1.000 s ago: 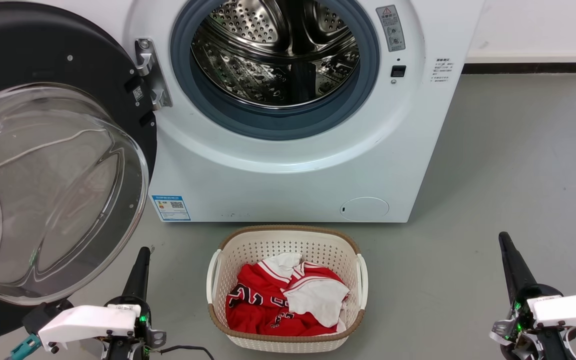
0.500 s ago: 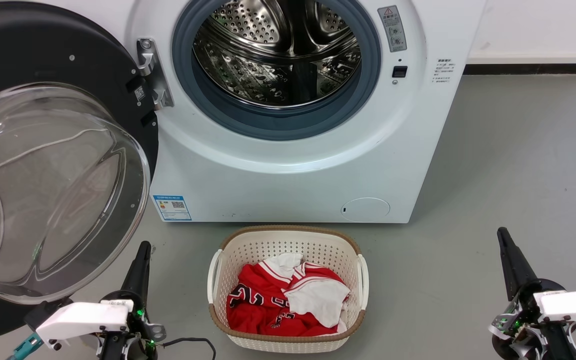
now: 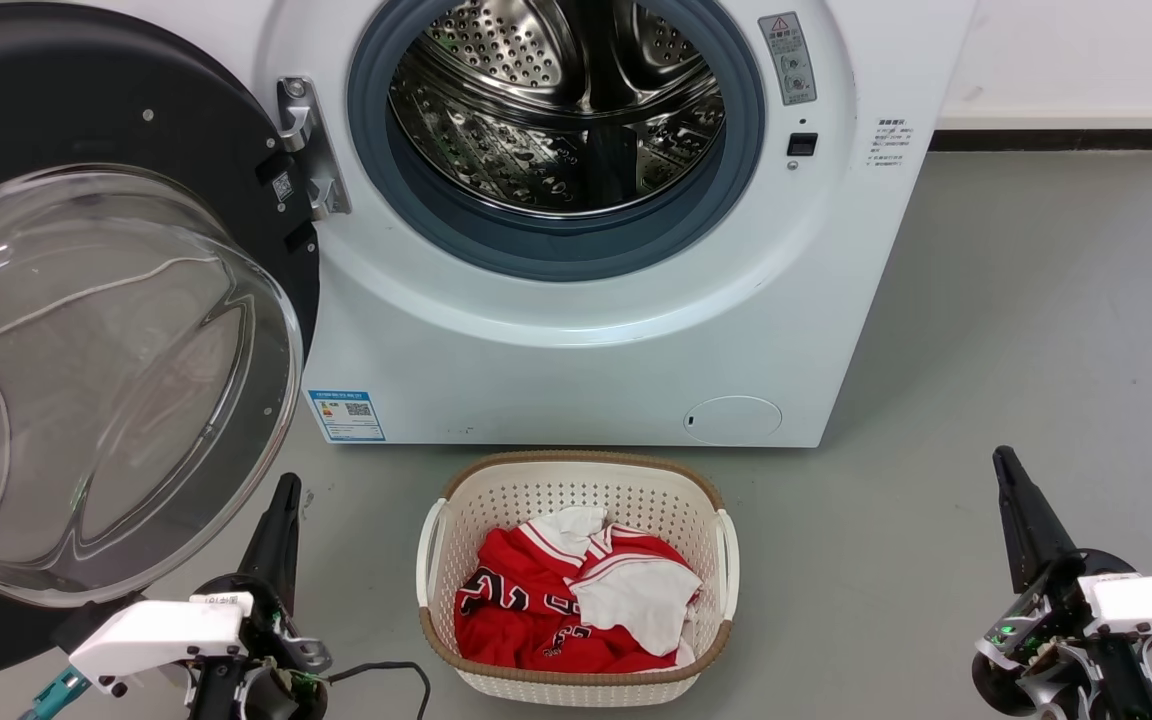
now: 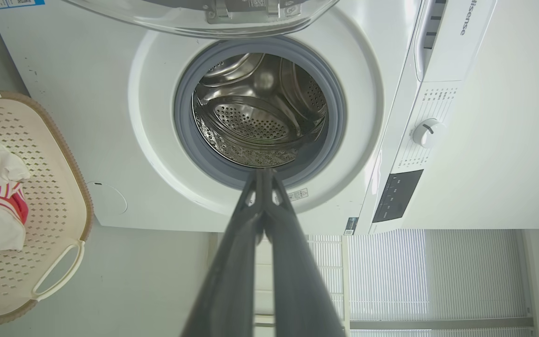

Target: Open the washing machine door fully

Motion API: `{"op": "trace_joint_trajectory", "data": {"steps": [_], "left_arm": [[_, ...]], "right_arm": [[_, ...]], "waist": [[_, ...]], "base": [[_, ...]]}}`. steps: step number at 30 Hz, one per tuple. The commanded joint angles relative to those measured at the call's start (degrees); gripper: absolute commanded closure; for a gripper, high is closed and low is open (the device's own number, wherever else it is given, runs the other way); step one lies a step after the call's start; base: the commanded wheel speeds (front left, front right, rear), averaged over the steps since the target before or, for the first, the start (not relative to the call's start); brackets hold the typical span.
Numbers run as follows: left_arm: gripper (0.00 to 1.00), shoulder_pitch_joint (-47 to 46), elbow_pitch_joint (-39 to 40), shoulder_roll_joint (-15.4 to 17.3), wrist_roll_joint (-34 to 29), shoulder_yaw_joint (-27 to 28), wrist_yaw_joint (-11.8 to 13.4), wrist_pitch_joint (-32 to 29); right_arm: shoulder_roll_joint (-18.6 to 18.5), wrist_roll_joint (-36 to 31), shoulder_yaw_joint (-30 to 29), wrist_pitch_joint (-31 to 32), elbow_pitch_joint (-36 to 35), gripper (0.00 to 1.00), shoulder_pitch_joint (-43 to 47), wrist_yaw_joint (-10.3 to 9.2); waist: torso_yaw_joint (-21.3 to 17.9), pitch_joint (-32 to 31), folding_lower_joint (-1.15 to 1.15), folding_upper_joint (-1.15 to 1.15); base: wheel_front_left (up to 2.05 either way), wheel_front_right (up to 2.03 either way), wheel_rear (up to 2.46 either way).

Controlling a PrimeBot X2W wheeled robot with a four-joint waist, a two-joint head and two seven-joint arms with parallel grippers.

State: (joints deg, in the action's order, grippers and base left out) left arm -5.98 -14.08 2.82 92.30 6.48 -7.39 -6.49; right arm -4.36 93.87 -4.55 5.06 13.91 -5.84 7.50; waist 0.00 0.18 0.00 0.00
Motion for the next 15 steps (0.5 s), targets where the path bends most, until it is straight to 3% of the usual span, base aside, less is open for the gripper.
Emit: {"op": "trace_joint_trajectory", "data": {"steps": [1,15], "left_arm": [[1.0,-0.52,-0.07,0.11,0.15,0.18,-0.24,-0.31],[1.0,-0.46,-0.05,0.11,0.15,0.17,-0.24,-0.31]], "right_arm": [[0.16,0.17,-0.11,0.08,0.14,1.0,-0.52,-0.02],[0.38,-0.18,-0.39,0.42,0.15,1.0,-0.56,-0.02]], "waist": [[0.0,0.0,0.0,0.0],[0.0,0.0,0.0,0.0]], "base": [[0.0,0.0,0.0],[0.0,0.0,0.0]]}}
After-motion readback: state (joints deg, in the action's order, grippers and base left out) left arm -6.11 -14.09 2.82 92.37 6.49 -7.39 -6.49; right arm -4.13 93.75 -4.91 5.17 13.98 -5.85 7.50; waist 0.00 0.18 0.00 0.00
